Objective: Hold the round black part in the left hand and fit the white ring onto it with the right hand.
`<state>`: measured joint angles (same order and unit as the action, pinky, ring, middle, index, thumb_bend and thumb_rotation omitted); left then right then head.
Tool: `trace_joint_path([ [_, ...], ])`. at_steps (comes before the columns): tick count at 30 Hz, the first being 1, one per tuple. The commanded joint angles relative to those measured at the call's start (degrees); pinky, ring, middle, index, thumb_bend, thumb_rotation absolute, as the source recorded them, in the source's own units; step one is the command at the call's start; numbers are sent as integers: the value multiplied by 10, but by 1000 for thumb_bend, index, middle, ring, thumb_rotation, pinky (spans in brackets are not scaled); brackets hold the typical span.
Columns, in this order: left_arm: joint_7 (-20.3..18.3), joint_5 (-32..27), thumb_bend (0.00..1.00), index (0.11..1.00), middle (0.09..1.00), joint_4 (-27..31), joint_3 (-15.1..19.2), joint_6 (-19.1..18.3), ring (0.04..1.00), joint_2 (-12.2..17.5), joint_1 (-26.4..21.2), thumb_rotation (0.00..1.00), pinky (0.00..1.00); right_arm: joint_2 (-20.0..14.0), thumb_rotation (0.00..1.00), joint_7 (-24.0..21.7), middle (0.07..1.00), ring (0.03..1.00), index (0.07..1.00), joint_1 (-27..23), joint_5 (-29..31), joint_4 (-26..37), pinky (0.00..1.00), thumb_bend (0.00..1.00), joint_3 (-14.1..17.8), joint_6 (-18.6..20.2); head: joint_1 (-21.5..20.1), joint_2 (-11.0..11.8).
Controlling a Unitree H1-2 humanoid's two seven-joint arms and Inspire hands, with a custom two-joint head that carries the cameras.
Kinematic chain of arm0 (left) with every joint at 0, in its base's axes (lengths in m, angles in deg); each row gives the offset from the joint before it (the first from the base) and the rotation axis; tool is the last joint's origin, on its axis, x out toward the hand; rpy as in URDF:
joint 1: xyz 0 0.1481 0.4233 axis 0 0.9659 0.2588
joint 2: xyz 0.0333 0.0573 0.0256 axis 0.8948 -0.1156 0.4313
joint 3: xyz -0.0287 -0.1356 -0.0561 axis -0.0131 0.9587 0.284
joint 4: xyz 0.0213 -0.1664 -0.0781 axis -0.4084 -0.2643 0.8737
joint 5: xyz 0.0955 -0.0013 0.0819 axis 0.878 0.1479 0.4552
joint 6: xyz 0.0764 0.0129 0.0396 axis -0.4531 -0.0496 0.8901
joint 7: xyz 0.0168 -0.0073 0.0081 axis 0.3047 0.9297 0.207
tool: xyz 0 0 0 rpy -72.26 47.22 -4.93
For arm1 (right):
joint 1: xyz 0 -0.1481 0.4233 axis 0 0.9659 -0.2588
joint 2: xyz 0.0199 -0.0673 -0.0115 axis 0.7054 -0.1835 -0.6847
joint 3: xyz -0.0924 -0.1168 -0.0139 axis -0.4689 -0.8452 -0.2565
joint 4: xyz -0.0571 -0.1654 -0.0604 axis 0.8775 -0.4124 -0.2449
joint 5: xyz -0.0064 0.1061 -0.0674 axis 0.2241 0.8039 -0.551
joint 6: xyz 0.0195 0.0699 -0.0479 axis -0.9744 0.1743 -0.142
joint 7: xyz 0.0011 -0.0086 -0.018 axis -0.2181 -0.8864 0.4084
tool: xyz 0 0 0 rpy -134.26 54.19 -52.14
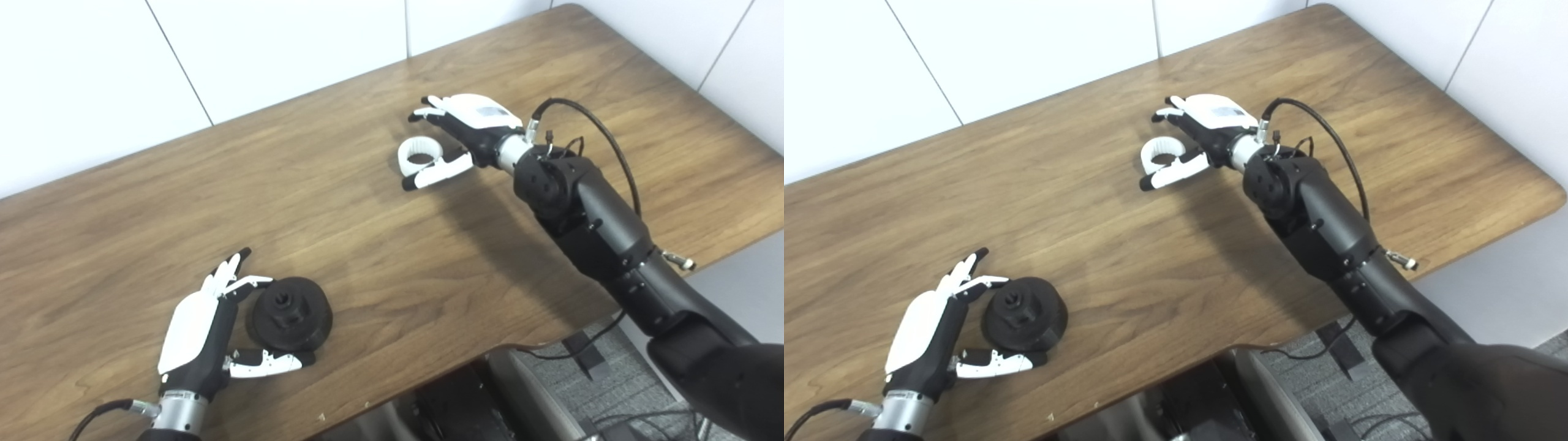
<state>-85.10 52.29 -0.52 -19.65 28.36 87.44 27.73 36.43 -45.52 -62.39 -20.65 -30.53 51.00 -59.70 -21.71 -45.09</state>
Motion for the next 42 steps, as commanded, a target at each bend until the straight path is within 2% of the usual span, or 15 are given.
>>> trace_joint_path([
  [1,6,5,1000,623,1000,14,4,7,1000,6,-8,338,1000,-13,730,2,1000,1000,893,-17,-4,12,973,1000,-1,2,0,-1],
  [14,2,3,1000,623,1000,19,4,1,1000,2,-6,337,1000,-7,608,36,1000,1000,870,-3,3,2,980,1000,-8,-13,5,-5],
  [18,1,3,1000,622,1000,19,4,1,1000,2,-5,339,1000,-4,607,43,1000,1000,868,-4,5,-3,991,1000,-11,-12,7,-5],
  [25,0,1,1000,623,1000,21,6,0,1000,3,-4,330,1000,4,582,79,1000,1000,849,-10,7,-36,984,1000,-17,-18,11,-7],
  [34,-4,5,1000,625,1000,26,6,-3,1000,3,-5,331,1000,18,523,125,995,1000,817,-18,11,-67,972,938,-22,-23,17,-12],
  [38,-6,5,1000,624,1000,26,6,-4,1000,2,-7,335,1000,29,447,173,958,988,742,-14,13,-82,949,889,-16,-38,17,-12],
  [42,-5,4,1000,622,1000,25,6,-2,1000,2,-9,334,1000,37,319,212,925,972,646,-9,18,-92,973,782,-12,-54,19,-14],
])
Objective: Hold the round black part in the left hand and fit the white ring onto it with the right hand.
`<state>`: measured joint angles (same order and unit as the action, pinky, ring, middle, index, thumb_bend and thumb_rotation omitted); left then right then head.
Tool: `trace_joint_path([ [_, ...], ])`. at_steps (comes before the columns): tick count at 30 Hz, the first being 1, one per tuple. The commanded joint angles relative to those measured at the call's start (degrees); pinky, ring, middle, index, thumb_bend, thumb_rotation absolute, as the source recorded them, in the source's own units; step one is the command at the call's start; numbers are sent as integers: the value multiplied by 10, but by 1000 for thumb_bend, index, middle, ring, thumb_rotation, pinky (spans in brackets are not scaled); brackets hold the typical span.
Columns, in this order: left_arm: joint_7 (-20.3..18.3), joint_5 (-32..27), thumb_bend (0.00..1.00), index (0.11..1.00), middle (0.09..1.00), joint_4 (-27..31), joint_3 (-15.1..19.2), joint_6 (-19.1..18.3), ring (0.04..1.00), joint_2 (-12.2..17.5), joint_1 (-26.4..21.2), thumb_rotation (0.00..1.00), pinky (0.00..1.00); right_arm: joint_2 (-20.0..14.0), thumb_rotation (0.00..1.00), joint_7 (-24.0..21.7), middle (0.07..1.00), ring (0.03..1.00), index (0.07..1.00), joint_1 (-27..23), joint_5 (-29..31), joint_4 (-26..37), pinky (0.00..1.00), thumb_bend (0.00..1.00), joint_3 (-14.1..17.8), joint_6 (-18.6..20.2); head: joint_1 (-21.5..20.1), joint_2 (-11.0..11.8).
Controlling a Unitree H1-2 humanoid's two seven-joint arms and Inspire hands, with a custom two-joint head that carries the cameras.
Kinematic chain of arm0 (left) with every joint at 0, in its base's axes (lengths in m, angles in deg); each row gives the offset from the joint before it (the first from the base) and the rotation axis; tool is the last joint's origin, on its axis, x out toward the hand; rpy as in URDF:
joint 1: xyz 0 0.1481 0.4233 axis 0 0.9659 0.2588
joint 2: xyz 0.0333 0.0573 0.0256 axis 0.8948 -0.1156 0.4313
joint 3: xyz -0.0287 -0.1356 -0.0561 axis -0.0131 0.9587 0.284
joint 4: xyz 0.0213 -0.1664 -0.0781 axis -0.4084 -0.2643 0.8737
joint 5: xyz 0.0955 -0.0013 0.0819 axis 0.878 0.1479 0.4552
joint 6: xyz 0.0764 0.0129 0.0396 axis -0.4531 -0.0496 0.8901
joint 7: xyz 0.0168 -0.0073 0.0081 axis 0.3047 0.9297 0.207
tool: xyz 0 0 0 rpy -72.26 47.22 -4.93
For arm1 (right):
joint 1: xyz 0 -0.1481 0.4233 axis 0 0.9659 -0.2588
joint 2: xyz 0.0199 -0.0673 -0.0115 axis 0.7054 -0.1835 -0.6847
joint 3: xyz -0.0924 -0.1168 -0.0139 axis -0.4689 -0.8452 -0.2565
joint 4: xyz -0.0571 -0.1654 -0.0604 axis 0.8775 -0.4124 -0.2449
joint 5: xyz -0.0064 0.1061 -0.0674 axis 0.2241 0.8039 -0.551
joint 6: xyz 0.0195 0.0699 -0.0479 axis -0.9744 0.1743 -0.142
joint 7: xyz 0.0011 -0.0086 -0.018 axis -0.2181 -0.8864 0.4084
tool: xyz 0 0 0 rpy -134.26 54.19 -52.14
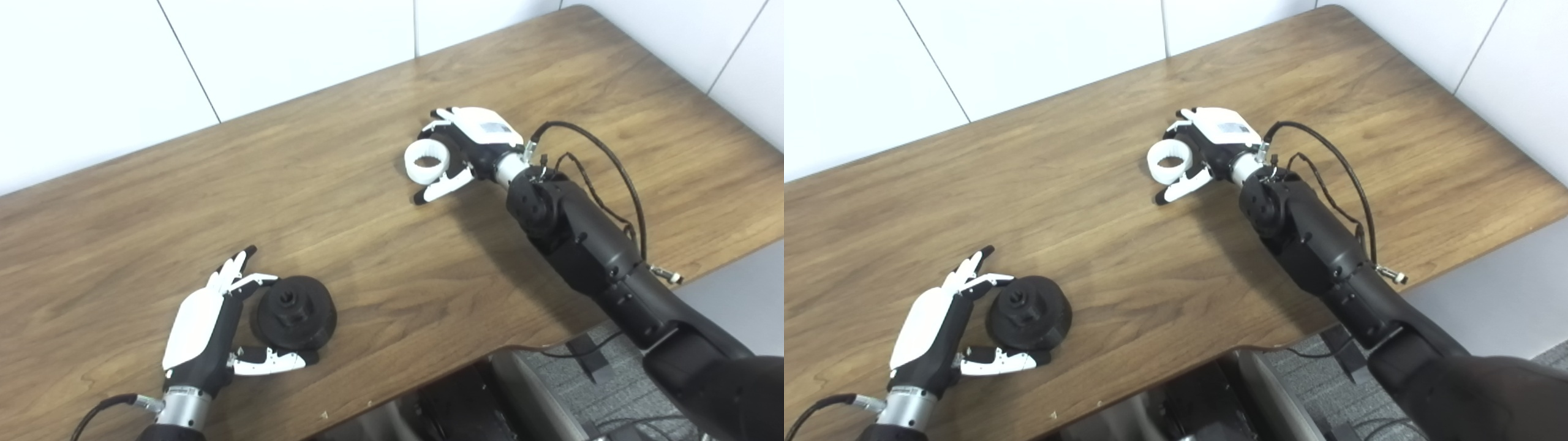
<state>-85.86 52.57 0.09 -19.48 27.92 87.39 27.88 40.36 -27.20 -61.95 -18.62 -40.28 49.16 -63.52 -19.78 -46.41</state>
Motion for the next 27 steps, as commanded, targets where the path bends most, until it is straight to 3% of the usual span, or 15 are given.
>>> trace_joint_path([
  [1,2,1,1000,623,1000,19,4,1,1000,2,-11,335,1000,-2,294,38,918,970,628,-12,0,4,977,763,7,-22,-1,-1],
  [3,1,2,1000,623,1000,19,4,1,1000,2,-12,339,1000,2,197,59,905,966,535,-10,5,-2,992,596,10,-37,1,-1],
  [6,1,1,1000,624,1000,19,4,1,1000,2,-12,339,1000,7,149,84,871,953,492,-7,7,-8,1000,525,13,-52,2,-1],
  [27,0,6,1000,624,1000,28,5,-4,1000,3,-8,350,1000,5,142,129,825,937,484,8,8,3,1000,522,14,-81,9,-12],
])
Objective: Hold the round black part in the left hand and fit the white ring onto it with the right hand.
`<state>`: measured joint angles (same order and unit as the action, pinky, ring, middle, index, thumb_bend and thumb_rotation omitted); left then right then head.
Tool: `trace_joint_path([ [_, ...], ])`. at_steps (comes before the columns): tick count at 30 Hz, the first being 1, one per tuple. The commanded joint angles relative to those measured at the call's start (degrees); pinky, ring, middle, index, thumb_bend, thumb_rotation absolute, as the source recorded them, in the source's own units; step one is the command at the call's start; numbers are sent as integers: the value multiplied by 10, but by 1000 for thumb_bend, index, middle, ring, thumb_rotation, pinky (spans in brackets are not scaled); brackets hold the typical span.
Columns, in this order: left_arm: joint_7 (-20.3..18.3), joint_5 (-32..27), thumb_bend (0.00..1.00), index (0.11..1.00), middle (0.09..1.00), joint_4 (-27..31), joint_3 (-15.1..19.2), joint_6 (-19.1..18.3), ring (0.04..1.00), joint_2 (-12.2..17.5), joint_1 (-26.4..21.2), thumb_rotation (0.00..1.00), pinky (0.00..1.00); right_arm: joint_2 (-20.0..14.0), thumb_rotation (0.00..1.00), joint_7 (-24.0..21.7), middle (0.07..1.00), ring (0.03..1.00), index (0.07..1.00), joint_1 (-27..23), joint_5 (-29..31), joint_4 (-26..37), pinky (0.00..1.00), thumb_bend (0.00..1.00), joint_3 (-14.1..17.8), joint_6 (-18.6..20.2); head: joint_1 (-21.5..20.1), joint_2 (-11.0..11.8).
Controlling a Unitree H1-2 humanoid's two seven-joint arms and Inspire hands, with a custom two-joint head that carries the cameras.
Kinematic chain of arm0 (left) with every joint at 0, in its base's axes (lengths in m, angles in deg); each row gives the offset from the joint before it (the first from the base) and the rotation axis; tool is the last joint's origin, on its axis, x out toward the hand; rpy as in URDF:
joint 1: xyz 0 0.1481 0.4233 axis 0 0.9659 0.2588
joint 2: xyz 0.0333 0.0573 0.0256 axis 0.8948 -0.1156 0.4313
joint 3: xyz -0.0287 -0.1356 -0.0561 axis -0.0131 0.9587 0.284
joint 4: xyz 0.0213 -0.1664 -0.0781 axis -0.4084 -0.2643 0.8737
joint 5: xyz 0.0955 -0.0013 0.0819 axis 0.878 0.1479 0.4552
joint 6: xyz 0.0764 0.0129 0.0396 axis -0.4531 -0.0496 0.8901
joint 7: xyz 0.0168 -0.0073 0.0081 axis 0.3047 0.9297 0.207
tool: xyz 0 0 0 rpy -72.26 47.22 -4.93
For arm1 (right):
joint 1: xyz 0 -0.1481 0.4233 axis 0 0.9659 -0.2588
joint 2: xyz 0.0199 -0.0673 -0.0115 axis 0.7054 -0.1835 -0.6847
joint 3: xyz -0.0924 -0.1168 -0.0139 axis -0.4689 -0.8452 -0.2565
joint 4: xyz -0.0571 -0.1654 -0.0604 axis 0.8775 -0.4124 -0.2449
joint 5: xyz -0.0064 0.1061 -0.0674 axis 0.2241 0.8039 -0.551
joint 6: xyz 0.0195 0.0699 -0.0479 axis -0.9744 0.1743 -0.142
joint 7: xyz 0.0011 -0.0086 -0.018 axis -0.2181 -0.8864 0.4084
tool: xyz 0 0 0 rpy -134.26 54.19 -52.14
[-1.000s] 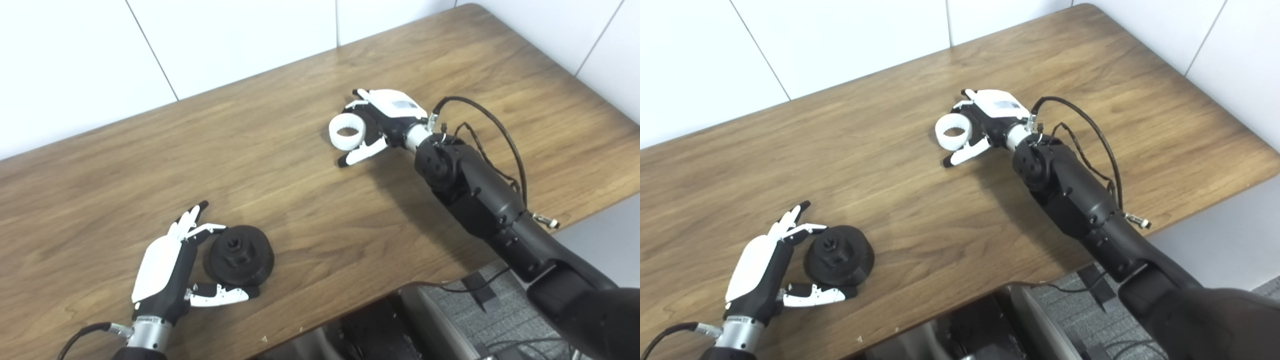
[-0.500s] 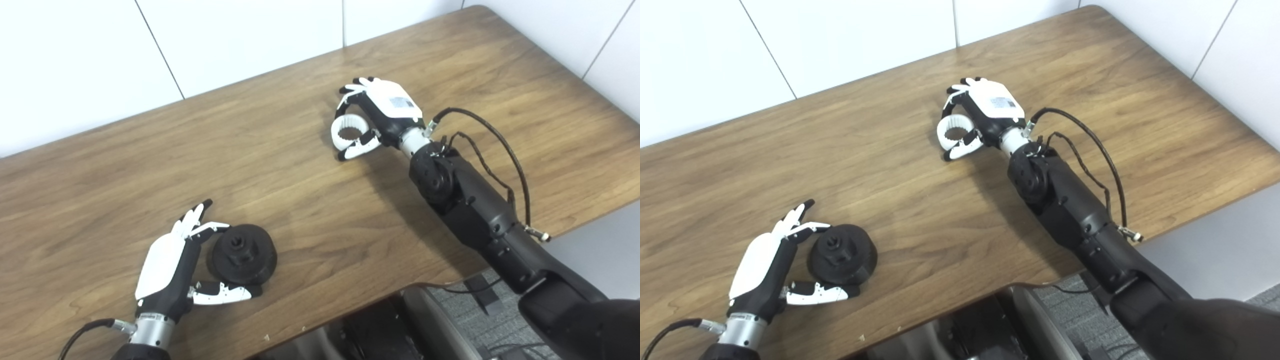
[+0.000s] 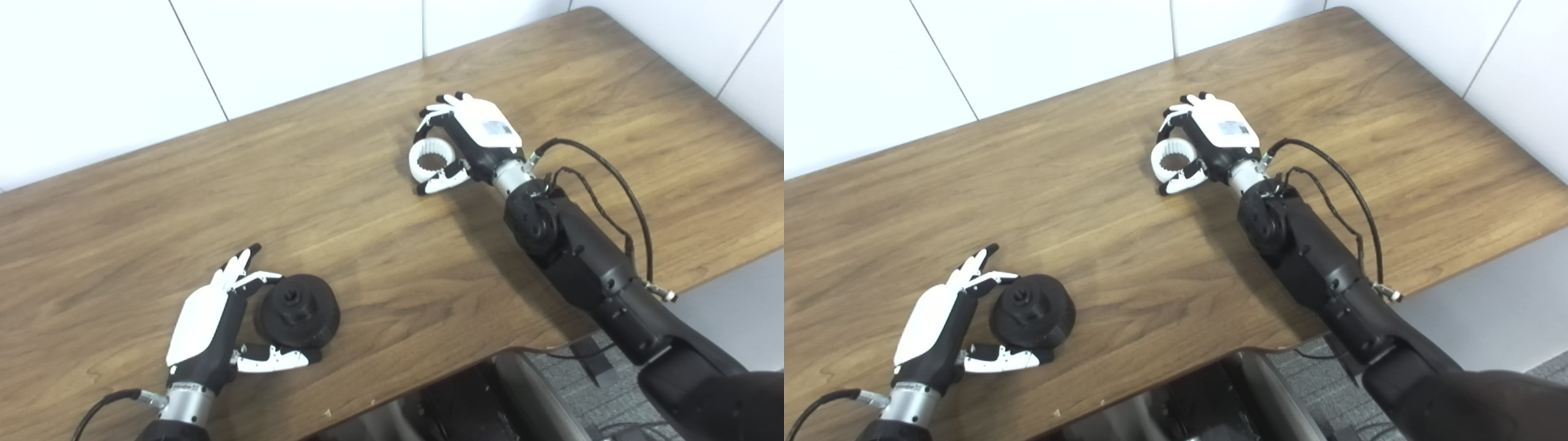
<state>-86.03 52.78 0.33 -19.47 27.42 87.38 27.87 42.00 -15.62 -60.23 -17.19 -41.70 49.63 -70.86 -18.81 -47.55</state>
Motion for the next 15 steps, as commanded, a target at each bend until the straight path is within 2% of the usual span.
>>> trace_joint_path([
  [1,2,6,1000,624,1000,27,5,-1,1000,4,-8,350,1000,-10,142,13,825,937,484,-6,-6,26,1000,522,10,-8,1,-1],
  [15,3,21,1000,626,1000,21,2,-9,1000,-4,-17,367,1000,5,142,-29,833,950,483,34,-1,162,1000,521,9,-6,23,-7],
])
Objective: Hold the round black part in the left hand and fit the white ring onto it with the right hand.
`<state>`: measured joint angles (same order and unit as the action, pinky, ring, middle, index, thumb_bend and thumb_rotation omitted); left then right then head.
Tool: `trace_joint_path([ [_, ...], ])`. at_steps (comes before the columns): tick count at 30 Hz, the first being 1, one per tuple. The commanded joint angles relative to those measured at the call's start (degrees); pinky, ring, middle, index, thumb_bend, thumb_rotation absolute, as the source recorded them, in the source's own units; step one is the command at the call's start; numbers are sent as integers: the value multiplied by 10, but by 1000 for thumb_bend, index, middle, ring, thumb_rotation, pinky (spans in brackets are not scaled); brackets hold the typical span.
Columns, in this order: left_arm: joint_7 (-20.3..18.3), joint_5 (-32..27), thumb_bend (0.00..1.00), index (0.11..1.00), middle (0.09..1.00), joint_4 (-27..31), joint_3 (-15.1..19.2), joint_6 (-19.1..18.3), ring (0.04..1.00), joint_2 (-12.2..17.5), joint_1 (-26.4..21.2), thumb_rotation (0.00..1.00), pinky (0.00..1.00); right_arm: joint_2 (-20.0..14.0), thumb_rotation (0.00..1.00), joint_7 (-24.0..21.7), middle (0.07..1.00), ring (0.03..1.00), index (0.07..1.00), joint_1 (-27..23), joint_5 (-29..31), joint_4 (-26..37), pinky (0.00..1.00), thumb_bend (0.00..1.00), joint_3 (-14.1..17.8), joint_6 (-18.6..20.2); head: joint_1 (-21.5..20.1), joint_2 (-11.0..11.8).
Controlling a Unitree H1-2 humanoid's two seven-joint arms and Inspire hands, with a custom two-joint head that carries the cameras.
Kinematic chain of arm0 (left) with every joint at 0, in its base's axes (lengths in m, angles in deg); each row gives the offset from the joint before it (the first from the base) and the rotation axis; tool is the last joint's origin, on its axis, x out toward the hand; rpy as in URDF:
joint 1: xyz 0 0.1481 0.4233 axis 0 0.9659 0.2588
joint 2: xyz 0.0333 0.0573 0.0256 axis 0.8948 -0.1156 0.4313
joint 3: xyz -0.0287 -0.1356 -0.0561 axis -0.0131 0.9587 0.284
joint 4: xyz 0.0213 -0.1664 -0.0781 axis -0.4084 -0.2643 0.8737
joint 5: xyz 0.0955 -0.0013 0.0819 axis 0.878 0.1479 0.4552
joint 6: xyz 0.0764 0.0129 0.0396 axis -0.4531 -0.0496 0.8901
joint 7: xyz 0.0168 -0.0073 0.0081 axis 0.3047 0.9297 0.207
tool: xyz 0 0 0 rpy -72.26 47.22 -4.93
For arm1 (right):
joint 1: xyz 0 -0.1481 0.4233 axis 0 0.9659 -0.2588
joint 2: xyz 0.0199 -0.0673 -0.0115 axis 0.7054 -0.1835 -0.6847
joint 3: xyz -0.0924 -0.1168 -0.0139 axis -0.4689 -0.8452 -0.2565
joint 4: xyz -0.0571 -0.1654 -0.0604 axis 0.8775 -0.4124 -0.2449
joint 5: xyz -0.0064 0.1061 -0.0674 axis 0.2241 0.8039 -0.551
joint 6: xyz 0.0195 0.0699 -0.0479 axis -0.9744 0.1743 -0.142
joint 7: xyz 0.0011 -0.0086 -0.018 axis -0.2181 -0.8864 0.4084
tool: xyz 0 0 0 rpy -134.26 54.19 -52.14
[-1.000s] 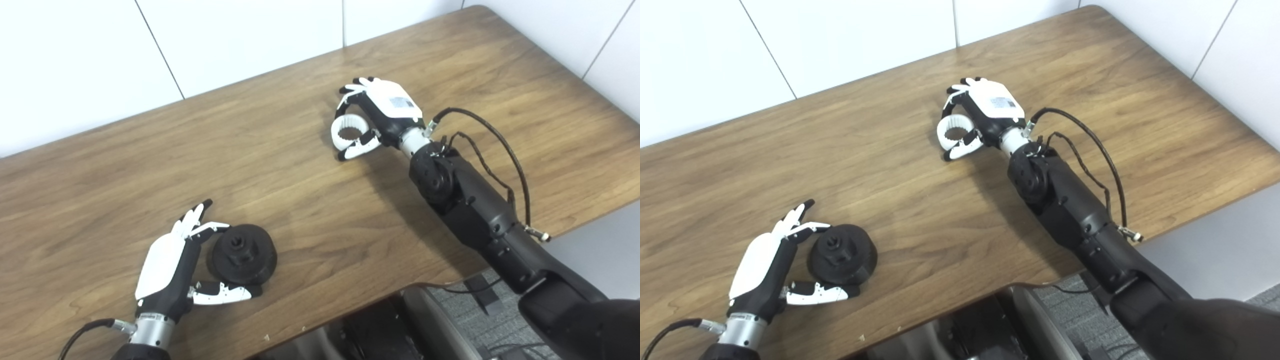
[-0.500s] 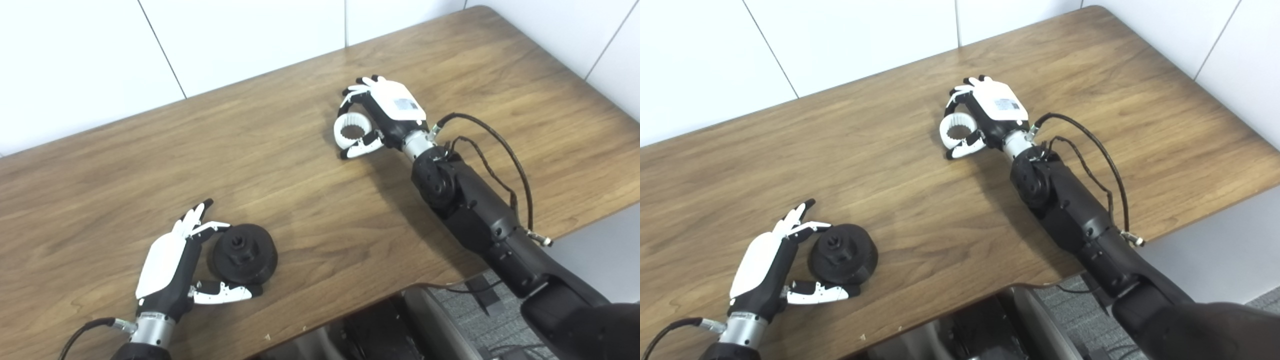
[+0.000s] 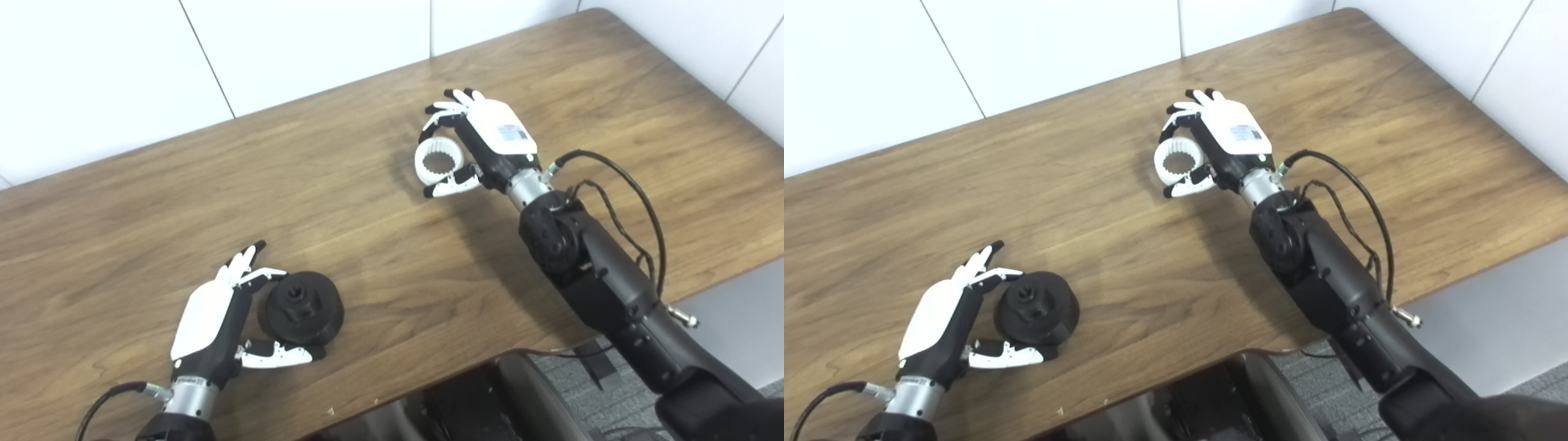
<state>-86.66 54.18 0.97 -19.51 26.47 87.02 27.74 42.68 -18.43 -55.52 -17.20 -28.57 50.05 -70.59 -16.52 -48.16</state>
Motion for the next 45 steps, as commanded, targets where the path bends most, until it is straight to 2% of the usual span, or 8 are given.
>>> trace_joint_path([
  [1,9,10,1000,626,1000,14,2,1,1000,-1,-16,369,1000,0,142,-7,833,951,483,-11,0,40,1000,520,4,-7,2,-1],
  [9,10,19,1000,626,1000,12,1,1,1000,-10,-17,362,1000,15,144,-44,829,952,482,4,8,96,1000,521,1,-10,22,-7],
  [22,11,36,1000,626,1000,8,-8,-8,1000,-34,-21,342,1000,28,141,-85,836,954,482,41,39,159,1000,521,-11,-23,93,-22],
  [31,11,50,1000,625,1000,5,-14,-19,1000,-51,-24,344,1000,41,147,-120,837,954,482,60,54,195,1000,520,-32,-25,136,-27],
  [35,11,51,1000,623,1000,5,-15,-23,1000,-54,-26,339,1000,48,146,-125,839,958,483,69,55,207,1000,520,-48,-41,152,-31],
  [45,0,57,1000,625,1000,9,-16,-33,1000,-58,-30,358,1000,66,146,-160,843,972,482,79,53,239,1000,520,-80,-49,166,-34],
])
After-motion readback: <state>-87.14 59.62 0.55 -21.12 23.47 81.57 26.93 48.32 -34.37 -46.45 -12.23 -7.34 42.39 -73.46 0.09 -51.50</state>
